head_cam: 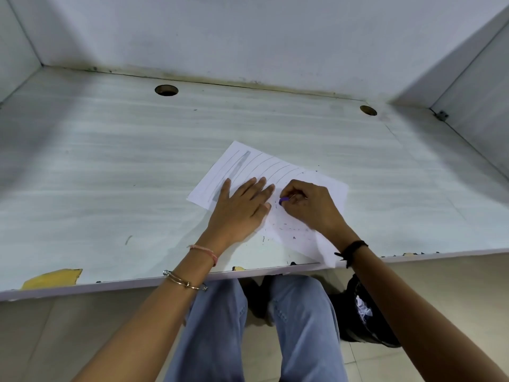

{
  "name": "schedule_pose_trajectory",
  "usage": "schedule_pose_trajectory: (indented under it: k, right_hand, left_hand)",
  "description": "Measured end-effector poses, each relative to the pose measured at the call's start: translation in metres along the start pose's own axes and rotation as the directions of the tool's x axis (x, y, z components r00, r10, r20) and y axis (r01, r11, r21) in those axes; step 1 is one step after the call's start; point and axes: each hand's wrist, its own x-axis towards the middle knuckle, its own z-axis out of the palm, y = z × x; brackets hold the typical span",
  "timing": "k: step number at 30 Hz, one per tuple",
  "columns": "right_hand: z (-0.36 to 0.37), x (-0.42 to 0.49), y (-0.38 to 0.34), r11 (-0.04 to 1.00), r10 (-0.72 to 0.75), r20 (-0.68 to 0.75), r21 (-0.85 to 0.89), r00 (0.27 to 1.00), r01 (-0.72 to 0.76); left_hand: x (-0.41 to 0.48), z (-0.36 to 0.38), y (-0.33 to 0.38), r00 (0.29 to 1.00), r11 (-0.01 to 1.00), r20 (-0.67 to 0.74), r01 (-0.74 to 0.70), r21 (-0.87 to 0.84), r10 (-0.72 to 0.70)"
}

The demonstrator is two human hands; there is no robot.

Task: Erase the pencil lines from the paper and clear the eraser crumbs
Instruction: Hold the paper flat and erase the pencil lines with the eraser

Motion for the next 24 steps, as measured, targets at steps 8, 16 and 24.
schedule_pose_trajectory:
  k: [8, 16, 24]
  right_hand:
    - [0.001, -0.003, -0.002, 0.997, 0.006, 0.018, 0.082, 1.000, -0.008]
    - [-0.003, 0.014, -0.015, 0.986, -0.118, 0.097, -0.103, 0.988, 0.128]
    - [-0.007, 0.022, -0.015, 0.980, -0.124, 0.165, -0.136, 0.978, 0.147]
  left_hand:
    - [-0.003, -0.001, 0.006, 0.999, 1.000, 0.049, 0.010, 0.005, -0.010]
    - [-0.001, 0.004, 0.004, 1.000, 0.999, 0.015, -0.016, 0.045, 0.016]
    - [0.002, 0.006, 0.003, 1.000, 0.999, 0.010, -0.018, 0.042, 0.018]
